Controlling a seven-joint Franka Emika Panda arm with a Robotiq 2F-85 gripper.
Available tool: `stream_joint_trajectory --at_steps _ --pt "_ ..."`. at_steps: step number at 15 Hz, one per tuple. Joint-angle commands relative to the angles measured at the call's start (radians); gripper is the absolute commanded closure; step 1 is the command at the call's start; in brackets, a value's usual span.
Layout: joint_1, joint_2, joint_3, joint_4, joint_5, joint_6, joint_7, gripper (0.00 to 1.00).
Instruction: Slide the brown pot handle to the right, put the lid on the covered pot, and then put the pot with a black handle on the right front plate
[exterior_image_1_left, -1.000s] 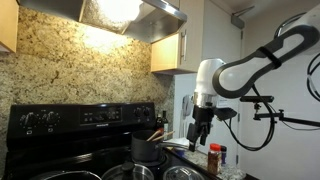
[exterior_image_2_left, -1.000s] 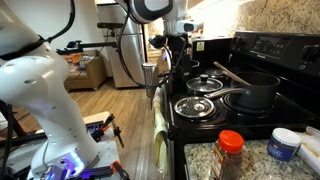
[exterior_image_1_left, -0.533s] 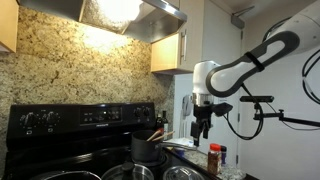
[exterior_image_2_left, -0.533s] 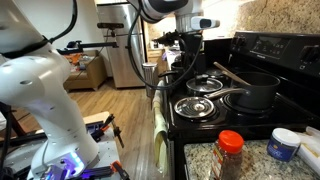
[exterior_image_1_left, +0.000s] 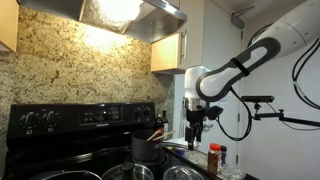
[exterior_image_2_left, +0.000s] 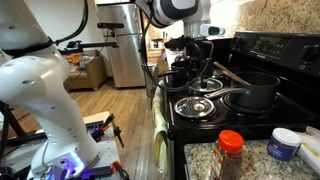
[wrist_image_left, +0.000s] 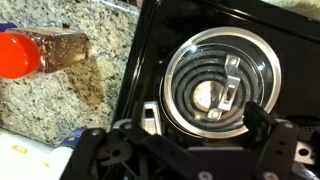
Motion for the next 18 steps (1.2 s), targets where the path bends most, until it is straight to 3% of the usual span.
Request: stream_joint_trajectory --at_steps 1,7,13,18 --pt "0.0 0.0 0.0 0.002 0.0 -0.002 -0.001 0.0" --pt "-0.015 0.105 -0.049 0.089 0.024 0.072 -0.217 0.0" --pt "-0.029 0.231 -0.06 0.214 0.178 0.018 -0.491 0.0" --pt "-0.044 0.295 -0.046 0.278 0.21 -0.022 -0.549 0.0"
